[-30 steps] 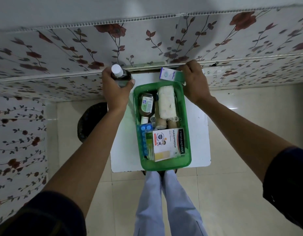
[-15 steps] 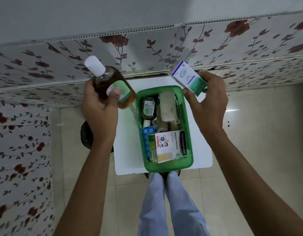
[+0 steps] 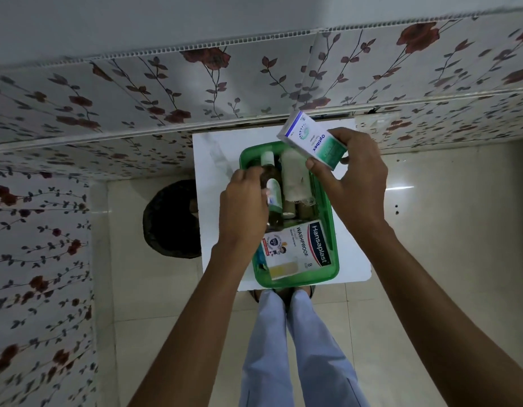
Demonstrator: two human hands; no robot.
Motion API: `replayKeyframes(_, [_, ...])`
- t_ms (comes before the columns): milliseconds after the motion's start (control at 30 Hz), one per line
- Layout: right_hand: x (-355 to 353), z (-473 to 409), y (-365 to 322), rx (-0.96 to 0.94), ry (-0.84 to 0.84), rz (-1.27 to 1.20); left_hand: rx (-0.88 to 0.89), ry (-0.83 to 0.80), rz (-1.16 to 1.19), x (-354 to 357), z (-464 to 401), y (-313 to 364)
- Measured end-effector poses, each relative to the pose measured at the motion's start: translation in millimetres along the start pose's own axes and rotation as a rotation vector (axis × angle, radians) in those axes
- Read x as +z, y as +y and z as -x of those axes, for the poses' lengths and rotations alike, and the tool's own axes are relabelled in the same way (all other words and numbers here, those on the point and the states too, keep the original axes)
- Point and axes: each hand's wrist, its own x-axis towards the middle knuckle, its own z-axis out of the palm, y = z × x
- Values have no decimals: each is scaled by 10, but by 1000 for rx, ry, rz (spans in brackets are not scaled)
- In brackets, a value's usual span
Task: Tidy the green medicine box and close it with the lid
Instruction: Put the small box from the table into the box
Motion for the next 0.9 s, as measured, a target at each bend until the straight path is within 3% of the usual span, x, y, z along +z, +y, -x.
replayKeyframes(100, [0,36,-2,13,-32,31,5,-6,-11,12,17,-3])
replayKeyframes(267, [-3,127,-3,30,-78,69,69,139,-182,18,101,-66])
replayKeyframes(433, [2,206,29,41,-130,91,-32,-169,-312,51,142,-241])
replayKeyframes(633, [71,275,50,99,-134,155,-64,-151,-356,274,184,-287])
replayKeyframes(767, [179,312,10,113,-165,188,-84,-128,-278,334,189,-256])
replayKeyframes(900, [346,316,-99,136,-203,122,-78,33,115,264,173,-339])
